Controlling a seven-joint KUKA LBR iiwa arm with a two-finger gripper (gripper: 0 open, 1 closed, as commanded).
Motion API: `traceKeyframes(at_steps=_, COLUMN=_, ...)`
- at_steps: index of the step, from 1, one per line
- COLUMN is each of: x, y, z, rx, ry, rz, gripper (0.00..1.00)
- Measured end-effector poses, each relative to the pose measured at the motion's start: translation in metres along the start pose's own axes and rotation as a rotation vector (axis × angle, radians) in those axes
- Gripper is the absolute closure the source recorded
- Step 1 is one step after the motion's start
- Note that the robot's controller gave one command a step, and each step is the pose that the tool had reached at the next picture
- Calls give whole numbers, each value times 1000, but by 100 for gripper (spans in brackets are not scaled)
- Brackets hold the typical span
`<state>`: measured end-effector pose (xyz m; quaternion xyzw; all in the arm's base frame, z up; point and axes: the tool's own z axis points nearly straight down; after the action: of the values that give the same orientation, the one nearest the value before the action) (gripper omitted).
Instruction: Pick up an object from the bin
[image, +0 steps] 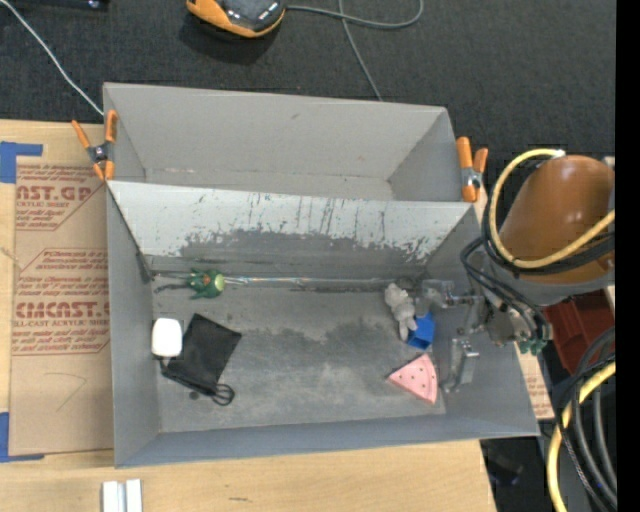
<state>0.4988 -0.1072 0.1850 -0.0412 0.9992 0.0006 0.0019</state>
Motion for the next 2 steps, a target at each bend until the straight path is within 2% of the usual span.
traceKeyframes(at_steps=1, x=13, y=33, z=92, rx=1, ry=-5, rz=-122, gripper=0)
traceKeyframes(at_steps=2, x=1, y=23, z=108, rx=1, ry=-6, rz=-318, gripper=0)
